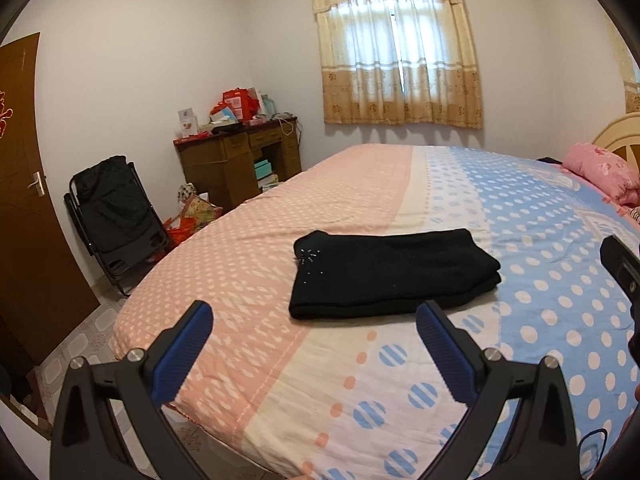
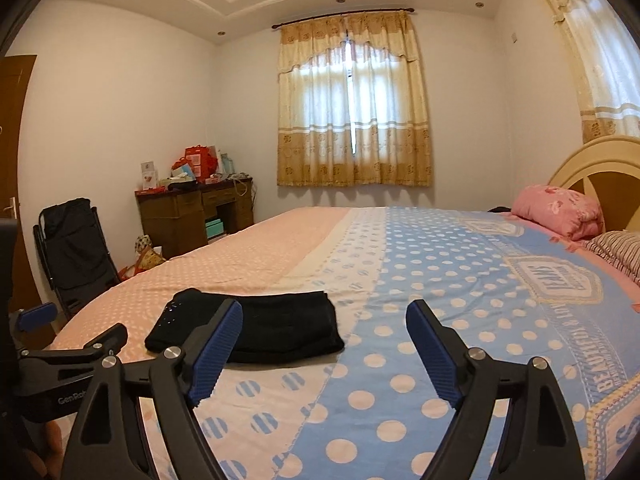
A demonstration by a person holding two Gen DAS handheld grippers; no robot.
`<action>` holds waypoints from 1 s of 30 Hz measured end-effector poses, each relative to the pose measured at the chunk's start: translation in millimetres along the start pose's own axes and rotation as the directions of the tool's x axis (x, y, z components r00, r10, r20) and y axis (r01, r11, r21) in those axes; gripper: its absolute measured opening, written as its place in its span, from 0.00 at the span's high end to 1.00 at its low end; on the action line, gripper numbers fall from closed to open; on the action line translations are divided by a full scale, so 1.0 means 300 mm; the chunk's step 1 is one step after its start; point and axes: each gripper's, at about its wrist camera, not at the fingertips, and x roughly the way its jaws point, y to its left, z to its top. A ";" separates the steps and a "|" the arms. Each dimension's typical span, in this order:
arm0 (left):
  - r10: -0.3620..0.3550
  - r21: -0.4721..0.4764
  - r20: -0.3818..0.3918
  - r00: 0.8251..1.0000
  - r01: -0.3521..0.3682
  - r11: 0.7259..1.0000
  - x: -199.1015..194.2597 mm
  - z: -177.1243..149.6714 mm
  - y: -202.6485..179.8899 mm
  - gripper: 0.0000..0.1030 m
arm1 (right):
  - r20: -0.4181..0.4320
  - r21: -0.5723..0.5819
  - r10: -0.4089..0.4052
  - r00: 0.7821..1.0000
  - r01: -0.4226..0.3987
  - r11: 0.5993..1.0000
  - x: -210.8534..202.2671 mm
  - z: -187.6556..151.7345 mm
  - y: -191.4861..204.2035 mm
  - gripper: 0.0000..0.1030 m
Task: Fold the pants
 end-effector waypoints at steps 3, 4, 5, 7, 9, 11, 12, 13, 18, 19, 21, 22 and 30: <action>0.015 -0.001 -0.002 1.000 -0.015 1.000 0.012 0.002 0.001 0.00 | -0.010 0.016 0.006 1.000 -0.006 1.000 0.011 -0.001 -0.011 0.17; 0.019 0.000 -0.002 1.000 -0.019 1.000 0.013 -0.001 0.000 0.00 | -0.013 0.024 0.008 1.000 -0.008 1.000 0.013 -0.003 -0.017 0.17; 0.021 0.002 -0.003 1.000 -0.021 1.000 0.016 0.000 -0.002 0.00 | -0.016 0.034 0.010 1.000 -0.010 0.999 0.016 -0.005 -0.025 0.17; 0.028 0.007 -0.005 1.000 -0.028 1.000 0.019 0.001 -0.005 0.00 | -0.018 0.050 0.010 1.000 -0.009 0.999 0.021 -0.011 -0.038 0.17; 0.033 0.011 -0.005 0.999 -0.033 0.999 0.022 0.003 -0.009 0.00 | -0.022 0.061 0.011 1.000 -0.009 0.998 0.027 -0.015 -0.048 0.17; 0.035 0.015 -0.007 0.999 -0.035 0.999 0.024 0.005 -0.012 0.00 | -0.023 0.071 0.012 1.000 -0.010 0.997 0.032 -0.016 -0.057 0.17; 0.035 0.014 -0.007 0.999 -0.035 0.999 0.024 0.004 -0.012 0.00 | -0.024 0.073 0.011 1.000 -0.009 0.997 0.034 -0.016 -0.057 0.17; 0.037 0.015 -0.009 0.999 -0.037 0.999 0.026 0.005 -0.013 0.00 | -0.024 0.074 0.011 1.000 -0.009 0.997 0.034 -0.017 -0.059 0.17; 0.045 0.023 -0.023 0.999 -0.045 0.999 0.040 0.003 -0.019 0.00 | -0.030 0.078 0.013 0.999 -0.010 0.997 0.040 -0.018 -0.064 0.17; 0.047 0.024 -0.024 0.999 -0.046 0.999 0.041 0.003 -0.020 0.00 | -0.033 0.081 0.013 0.999 -0.010 0.997 0.042 -0.019 -0.066 0.17; 0.041 0.023 -0.025 0.999 -0.041 0.999 0.041 0.004 -0.020 0.00 | -0.036 0.085 0.014 0.999 -0.011 0.996 0.048 -0.021 -0.068 0.17; 0.040 0.023 -0.026 0.999 -0.040 0.999 0.046 0.006 -0.023 0.00 | -0.037 0.086 0.014 0.999 -0.011 0.996 0.049 -0.021 -0.070 0.17; 0.047 0.023 -0.033 0.998 -0.046 0.999 0.054 0.002 -0.021 0.00 | -0.040 0.090 0.015 0.999 -0.011 0.996 0.054 -0.025 -0.074 0.17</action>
